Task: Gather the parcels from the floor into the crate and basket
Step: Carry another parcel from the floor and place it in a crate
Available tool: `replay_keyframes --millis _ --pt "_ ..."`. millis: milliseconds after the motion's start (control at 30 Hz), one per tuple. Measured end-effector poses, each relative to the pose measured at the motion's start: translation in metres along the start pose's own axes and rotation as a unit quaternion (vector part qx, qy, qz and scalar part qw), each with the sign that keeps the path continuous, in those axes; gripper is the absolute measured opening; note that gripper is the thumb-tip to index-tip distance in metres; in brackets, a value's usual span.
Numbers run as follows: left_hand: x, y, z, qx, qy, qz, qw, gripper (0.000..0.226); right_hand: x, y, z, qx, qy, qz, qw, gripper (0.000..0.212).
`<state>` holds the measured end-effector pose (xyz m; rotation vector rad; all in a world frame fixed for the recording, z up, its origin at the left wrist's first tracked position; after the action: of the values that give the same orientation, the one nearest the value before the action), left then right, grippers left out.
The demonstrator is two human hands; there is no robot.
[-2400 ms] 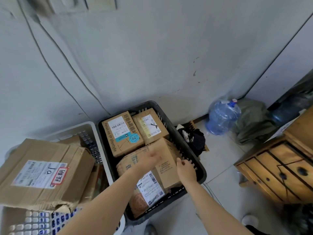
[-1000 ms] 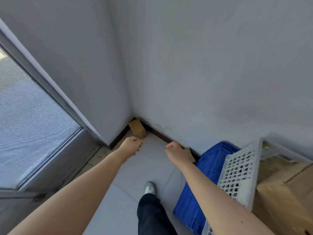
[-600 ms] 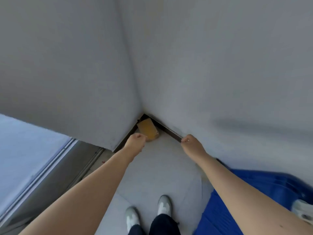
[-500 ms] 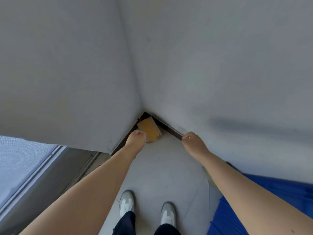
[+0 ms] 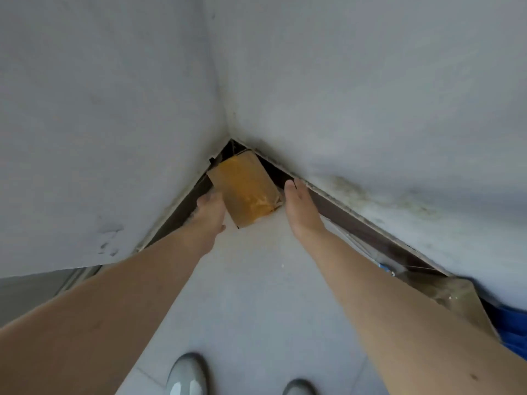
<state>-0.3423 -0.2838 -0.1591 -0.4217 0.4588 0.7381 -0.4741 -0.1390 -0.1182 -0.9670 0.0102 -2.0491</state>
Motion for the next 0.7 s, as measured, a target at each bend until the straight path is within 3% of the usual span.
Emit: replay_keyframes --millis 133,233,367,467,567,700 --pt "-0.007 0.022 0.012 0.048 0.028 0.055 0.997 0.047 -0.005 0.009 -0.012 0.04 0.025 0.017 0.999 0.058" --pt "-0.015 0.021 0.03 0.035 0.054 0.055 0.996 0.033 -0.028 0.003 -0.003 0.028 0.079 -0.016 0.996 0.067" --pt "-0.026 0.025 0.049 0.045 0.132 -0.058 0.988 0.043 -0.061 -0.016 0.018 -0.015 0.172 -0.203 0.964 0.064" --pt "-0.014 0.037 0.069 0.06 0.139 -0.086 0.985 0.037 -0.065 -0.028 0.032 -0.022 0.145 -0.231 0.962 0.05" --pt "0.006 0.04 0.085 0.028 0.111 -0.08 0.99 0.035 -0.074 -0.04 0.046 -0.038 0.129 -0.275 0.952 0.038" --pt "0.032 0.046 0.105 0.068 0.06 0.045 0.995 0.035 -0.086 -0.07 0.056 -0.094 0.099 -0.318 0.938 0.054"
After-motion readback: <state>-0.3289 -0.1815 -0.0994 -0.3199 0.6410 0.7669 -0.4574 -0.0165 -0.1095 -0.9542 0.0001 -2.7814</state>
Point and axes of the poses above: each hand's wrist, its own z-axis away from the middle knuckle, its own y-axis out of the palm, x = y × z, the point moved 8 cm from there along -z, towards the middle knuckle, and after that the axes turned 3 degrees about y, right-handed, at the moved point
